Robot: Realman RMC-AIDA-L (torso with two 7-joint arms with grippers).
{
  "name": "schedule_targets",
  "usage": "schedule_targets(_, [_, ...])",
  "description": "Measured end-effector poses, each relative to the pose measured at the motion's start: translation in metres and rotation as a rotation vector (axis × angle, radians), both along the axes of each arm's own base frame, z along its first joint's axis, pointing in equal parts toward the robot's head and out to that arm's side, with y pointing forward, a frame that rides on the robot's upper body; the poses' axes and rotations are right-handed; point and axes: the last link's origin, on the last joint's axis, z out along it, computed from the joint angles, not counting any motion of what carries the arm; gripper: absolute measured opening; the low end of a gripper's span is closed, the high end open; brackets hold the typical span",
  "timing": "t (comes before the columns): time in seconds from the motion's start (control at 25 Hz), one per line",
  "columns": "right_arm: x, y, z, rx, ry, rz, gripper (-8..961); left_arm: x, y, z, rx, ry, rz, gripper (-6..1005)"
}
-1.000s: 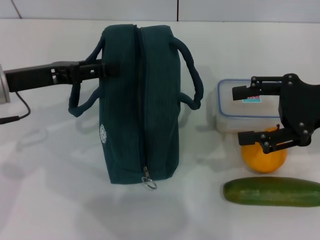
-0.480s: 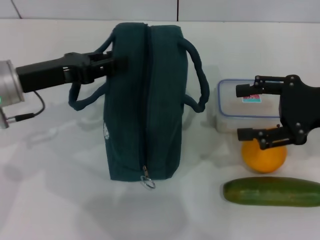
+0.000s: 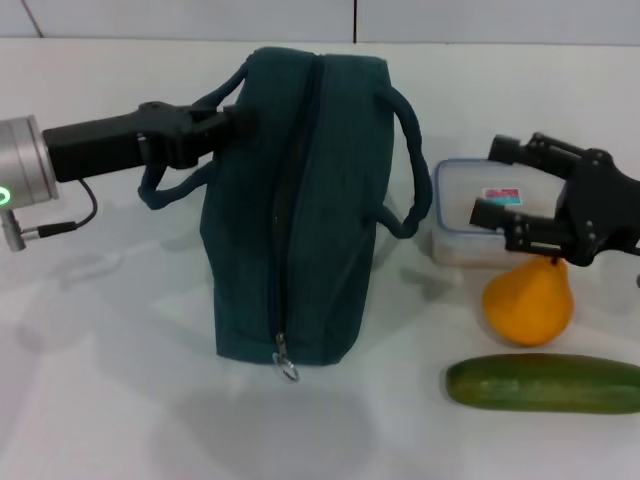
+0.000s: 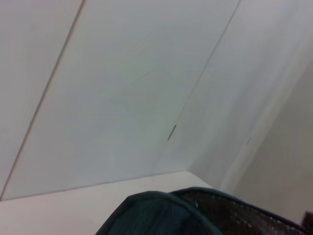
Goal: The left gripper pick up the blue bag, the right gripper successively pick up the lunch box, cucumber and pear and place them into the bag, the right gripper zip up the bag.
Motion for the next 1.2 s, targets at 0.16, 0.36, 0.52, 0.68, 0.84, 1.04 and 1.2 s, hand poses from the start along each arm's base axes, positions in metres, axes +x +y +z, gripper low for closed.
schedule_targets(0.16, [0.016,-0.009,-0.009,0.087,0.111,-0.110,771,-0.001,-0.003,-0.005,0.008,0.039,-0.050,94])
schedule_targets(0.36, [0.031,-0.016,-0.011,0.195,0.266,-0.282,769,-0.003,-0.008,-0.010,0.021,0.065,-0.094,52])
schedule_targets(0.52, [0.043,-0.019,-0.011,0.232,0.337,-0.411,767,-0.001,-0.008,-0.014,-0.008,0.086,-0.109,43])
schedule_targets(0.68, [0.063,-0.025,-0.010,0.246,0.428,-0.588,764,0.003,-0.005,-0.017,-0.021,0.095,-0.124,43])
schedule_targets(0.84, [0.083,-0.036,-0.007,0.226,0.491,-0.728,762,0.008,-0.004,-0.020,-0.035,0.088,-0.137,43])
schedule_targets(1.04, [0.101,-0.040,-0.012,0.167,0.526,-0.881,760,0.010,-0.003,-0.026,-0.041,0.084,-0.149,43])
schedule_targets(1.2, [0.111,-0.042,-0.018,0.127,0.529,-0.977,757,0.012,-0.002,-0.032,-0.038,0.083,-0.167,43])
